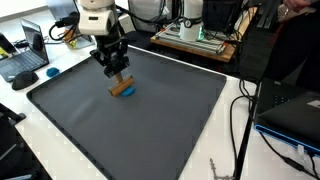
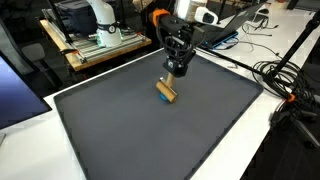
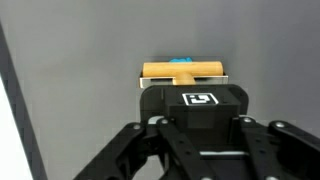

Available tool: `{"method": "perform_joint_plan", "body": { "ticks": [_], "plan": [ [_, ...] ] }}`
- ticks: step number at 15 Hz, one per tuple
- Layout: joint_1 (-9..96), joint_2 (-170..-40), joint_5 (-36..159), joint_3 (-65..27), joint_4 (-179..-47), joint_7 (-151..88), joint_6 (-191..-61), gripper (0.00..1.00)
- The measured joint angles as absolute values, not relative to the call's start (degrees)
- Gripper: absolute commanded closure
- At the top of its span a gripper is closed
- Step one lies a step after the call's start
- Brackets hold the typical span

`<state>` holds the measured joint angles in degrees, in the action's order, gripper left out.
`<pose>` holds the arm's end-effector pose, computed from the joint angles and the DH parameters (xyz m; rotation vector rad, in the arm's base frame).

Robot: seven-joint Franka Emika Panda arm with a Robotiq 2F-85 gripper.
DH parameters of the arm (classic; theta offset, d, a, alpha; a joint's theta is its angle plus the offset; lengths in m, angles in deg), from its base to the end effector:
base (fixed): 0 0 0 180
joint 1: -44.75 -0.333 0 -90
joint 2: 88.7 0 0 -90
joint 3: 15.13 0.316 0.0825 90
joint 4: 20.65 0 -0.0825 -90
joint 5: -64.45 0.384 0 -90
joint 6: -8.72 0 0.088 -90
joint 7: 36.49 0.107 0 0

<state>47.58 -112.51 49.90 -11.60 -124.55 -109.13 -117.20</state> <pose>0.6427 -0.0038 0.3106 2.2738 1.9695 -0.1932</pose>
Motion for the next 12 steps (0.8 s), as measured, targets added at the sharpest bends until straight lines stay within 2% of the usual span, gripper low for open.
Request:
{"method": "perform_joint_plan", "body": {
  "ticks": [12],
  "plan": [
    [47.6,-112.69,52.66,-10.64,-124.04,-110.74,-117.24,0.79]
  ]
}}
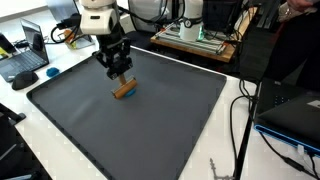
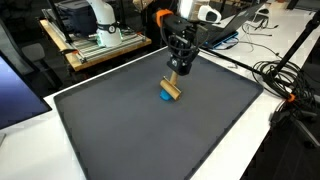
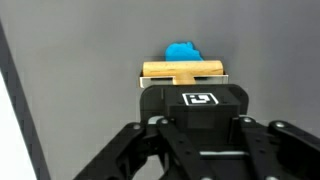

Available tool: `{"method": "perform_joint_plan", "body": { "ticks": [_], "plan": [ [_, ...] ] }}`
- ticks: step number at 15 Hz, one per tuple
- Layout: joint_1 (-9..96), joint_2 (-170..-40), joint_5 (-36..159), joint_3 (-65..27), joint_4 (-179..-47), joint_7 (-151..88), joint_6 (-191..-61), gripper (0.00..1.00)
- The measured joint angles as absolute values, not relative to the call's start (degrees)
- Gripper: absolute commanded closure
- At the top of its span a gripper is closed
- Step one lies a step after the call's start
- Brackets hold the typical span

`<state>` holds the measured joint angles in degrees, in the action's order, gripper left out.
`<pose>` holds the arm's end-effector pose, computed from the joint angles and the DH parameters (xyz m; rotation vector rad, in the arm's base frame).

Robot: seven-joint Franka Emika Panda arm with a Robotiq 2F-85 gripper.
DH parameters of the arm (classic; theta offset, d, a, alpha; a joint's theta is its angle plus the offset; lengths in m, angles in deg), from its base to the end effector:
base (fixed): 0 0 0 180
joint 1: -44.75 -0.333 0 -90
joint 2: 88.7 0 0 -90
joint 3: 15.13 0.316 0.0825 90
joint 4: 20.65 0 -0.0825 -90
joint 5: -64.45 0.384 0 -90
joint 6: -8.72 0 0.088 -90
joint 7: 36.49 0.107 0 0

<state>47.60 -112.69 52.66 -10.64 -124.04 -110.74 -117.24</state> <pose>0.6449 0.0076 0.3125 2.2873 2.0083 -0.1472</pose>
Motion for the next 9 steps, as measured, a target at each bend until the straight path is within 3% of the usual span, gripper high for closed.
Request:
{"method": "perform_joint_plan", "body": {
  "ticks": [9],
  "plan": [
    [47.67,-112.77,56.2,-10.15,-123.82,-111.95,-117.38,0.79]
  ]
}}
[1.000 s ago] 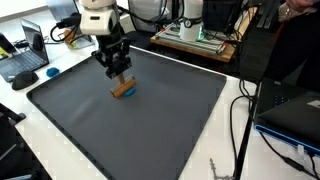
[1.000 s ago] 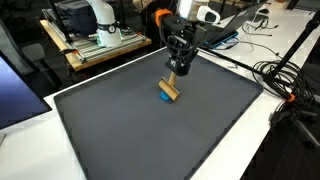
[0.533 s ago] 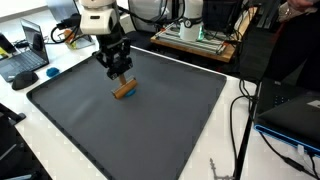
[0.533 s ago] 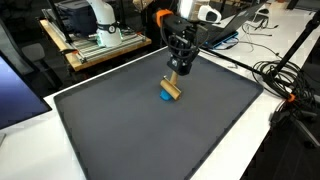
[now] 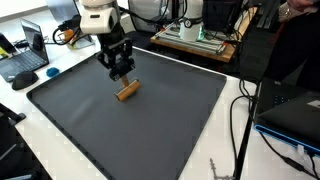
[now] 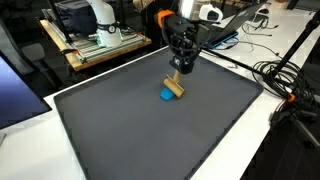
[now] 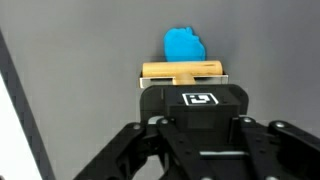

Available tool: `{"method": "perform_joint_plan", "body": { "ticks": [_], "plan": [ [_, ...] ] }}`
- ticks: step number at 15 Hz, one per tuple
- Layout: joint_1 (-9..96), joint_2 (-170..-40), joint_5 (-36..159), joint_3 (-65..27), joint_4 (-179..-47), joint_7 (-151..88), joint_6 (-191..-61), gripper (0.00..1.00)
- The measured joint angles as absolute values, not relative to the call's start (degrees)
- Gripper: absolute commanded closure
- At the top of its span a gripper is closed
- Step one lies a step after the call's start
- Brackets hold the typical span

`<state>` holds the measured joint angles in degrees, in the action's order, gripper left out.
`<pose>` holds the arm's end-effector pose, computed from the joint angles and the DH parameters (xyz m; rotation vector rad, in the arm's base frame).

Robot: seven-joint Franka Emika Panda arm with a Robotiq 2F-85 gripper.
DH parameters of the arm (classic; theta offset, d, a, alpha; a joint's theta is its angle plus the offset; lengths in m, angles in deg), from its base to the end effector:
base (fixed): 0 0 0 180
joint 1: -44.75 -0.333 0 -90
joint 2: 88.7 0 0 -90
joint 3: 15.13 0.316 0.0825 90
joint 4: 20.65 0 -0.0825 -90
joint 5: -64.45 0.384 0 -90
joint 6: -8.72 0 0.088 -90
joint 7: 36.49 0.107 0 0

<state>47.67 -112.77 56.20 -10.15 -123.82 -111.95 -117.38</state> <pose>0.6458 0.0141 0.3135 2.3287 2.0254 -0.0952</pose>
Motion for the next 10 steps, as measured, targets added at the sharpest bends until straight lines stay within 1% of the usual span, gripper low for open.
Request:
{"method": "perform_joint_plan", "body": {
  "ticks": [10],
  "plan": [
    [47.92,-114.05,58.1,-9.24,-123.68,-112.07,-118.39,0.79]
  ]
}}
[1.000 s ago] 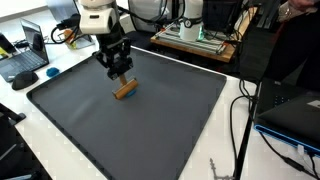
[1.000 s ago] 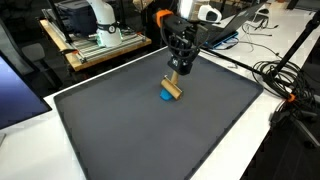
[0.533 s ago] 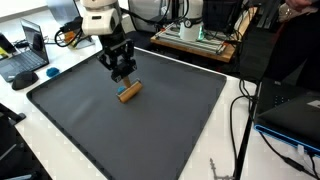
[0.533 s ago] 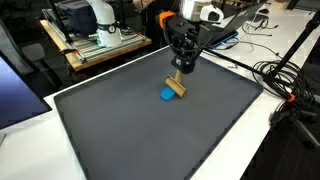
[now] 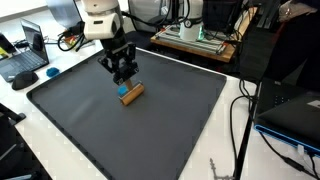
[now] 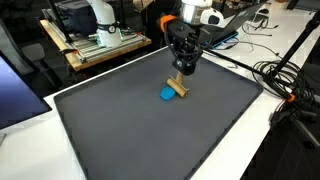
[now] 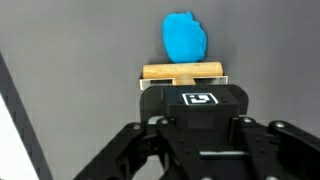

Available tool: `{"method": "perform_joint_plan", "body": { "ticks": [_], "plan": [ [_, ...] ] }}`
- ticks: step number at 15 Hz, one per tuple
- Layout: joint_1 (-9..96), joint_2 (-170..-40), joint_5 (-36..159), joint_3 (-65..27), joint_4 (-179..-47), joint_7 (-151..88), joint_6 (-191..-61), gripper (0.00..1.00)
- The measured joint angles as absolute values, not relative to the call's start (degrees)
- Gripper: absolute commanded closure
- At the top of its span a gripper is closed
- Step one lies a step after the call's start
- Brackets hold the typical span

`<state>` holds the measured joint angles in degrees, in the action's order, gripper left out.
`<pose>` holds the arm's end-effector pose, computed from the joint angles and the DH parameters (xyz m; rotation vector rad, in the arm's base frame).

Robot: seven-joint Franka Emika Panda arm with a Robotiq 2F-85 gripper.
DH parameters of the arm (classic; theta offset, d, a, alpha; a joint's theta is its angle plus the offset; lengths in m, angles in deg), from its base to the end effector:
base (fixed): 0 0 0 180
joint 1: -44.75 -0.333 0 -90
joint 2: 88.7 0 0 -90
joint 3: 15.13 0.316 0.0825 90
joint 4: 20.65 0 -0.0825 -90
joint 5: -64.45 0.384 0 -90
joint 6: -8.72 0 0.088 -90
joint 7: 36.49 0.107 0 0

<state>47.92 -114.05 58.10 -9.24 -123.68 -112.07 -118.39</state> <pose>0.6475 0.0222 0.3019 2.3588 2.0376 -0.0640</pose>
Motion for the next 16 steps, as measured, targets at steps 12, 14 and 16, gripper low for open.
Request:
{"method": "perform_joint_plan", "body": {
  "ticks": [12,14,16],
  "plan": [
    [48.96,-109.3,60.42,-9.91,-125.21,-114.25,-119.48,0.79],
    [48.97,-109.87,60.38,-10.37,-125.54,-114.23,-119.47,0.79],
    [48.97,-110.67,60.37,-10.79,-125.55,-114.23,-119.47,0.79]
  ]
}}
